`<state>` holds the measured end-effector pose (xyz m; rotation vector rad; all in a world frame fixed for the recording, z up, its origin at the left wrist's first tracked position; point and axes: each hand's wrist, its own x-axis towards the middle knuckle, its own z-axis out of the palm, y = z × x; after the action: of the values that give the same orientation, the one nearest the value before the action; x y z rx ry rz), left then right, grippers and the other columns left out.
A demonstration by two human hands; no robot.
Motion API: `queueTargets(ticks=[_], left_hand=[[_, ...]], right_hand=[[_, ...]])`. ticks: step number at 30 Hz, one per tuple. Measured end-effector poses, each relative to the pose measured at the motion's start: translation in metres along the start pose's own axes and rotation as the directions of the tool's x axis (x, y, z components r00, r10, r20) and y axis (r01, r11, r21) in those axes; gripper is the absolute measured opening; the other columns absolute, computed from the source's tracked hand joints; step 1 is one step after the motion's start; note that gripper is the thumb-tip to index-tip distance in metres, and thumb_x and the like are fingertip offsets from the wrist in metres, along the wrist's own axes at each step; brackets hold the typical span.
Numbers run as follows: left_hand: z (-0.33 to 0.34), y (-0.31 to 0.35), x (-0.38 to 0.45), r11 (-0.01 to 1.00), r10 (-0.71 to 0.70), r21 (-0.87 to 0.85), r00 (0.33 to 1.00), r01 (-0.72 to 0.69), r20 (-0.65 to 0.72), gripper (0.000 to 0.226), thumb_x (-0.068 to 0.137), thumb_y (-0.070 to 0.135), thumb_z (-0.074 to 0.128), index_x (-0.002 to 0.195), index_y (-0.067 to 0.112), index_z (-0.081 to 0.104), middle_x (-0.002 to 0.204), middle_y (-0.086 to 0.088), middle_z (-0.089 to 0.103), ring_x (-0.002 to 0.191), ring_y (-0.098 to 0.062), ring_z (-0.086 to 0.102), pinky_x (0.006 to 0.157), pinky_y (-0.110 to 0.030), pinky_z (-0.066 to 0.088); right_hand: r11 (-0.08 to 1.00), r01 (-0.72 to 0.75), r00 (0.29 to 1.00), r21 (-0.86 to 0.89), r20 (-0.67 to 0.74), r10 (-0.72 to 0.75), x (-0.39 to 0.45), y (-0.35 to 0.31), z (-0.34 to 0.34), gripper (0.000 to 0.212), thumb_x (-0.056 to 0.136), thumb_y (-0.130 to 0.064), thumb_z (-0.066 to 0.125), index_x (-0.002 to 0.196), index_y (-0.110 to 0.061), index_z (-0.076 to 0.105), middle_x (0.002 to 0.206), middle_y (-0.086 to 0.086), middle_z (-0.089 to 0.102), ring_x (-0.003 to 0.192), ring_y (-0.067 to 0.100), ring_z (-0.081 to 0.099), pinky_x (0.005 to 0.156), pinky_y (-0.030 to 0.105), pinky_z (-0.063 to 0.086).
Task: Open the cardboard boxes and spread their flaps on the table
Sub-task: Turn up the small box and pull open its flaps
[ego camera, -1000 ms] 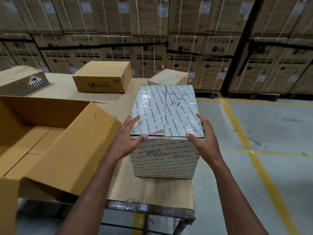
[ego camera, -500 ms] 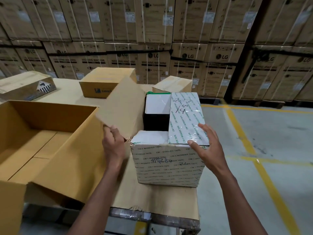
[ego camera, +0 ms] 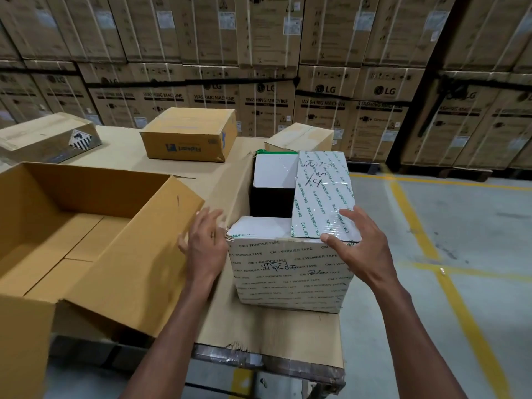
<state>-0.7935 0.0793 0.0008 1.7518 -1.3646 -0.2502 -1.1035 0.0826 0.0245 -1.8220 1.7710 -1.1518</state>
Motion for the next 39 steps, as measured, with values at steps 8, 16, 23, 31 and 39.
queueTargets(ticks=[8,16,23,31,39], left_hand=[[0.011,0.024,0.007,0.966,0.189,0.126,0.948,-0.226,0.258,0.033,0.101,0.045,0.049,0.129,0.034,0.064,0.155,0.008,0.047,0.147,-0.012,0.034,0.119,-0.058,0.0],[0.022,0.059,0.048,0.91,0.089,0.28,0.803,-0.307,0.59,0.048,0.105,0.056,0.031,0.144,0.037,0.052,0.149,0.004,0.055,0.141,-0.02,0.045,0.119,-0.058,-0.004],[0.039,0.073,0.067,0.854,-0.004,0.381,0.727,-0.355,0.687,0.063,0.104,0.063,0.015,0.151,0.032,0.042,0.151,-0.007,0.052,0.146,-0.031,0.039,0.113,-0.067,-0.021],[0.046,0.074,0.076,0.818,-0.116,0.469,0.704,-0.332,0.701,0.071,0.101,0.068,0.012,0.151,0.031,0.046,0.154,-0.005,0.05,0.149,-0.03,0.033,0.107,-0.068,-0.03],[0.054,0.085,0.083,0.797,-0.125,0.469,0.656,-0.381,0.745,0.084,0.098,0.073,0.008,0.142,0.023,0.059,0.141,-0.008,0.061,0.146,-0.03,0.039,0.105,-0.067,-0.033]], right_hand=[[0.985,0.171,0.928,-0.038,-0.331,-0.174,-0.001,-0.006,-0.005,0.042,0.101,-0.048,0.051,0.123,-0.016,0.066,0.111,-0.001,0.072,0.092,0.013,0.065,0.071,0.027,0.05],[0.919,-0.112,0.778,0.378,-0.542,0.318,-0.007,0.013,-0.018,0.027,0.106,-0.025,0.043,0.088,-0.007,0.052,0.069,0.001,0.05,0.064,0.012,0.065,0.058,0.02,0.056],[0.401,-0.312,0.657,0.861,-0.109,0.746,-0.022,0.042,-0.017,0.036,0.095,-0.02,0.063,0.126,-0.011,0.046,0.11,0.003,0.065,0.069,0.027,0.076,0.064,0.036,0.059],[0.388,-0.504,0.574,0.772,-0.037,0.818,-0.025,0.052,-0.015,0.096,0.083,-0.033,0.078,0.157,-0.026,0.019,0.154,0.006,0.032,0.118,0.029,0.055,0.099,0.041,0.047],[0.626,-0.509,0.715,0.591,-0.114,0.689,-0.03,0.054,-0.008,0.066,0.095,-0.034,0.067,0.152,-0.027,0.036,0.159,0.006,0.033,0.14,0.028,0.04,0.106,0.041,0.035]])
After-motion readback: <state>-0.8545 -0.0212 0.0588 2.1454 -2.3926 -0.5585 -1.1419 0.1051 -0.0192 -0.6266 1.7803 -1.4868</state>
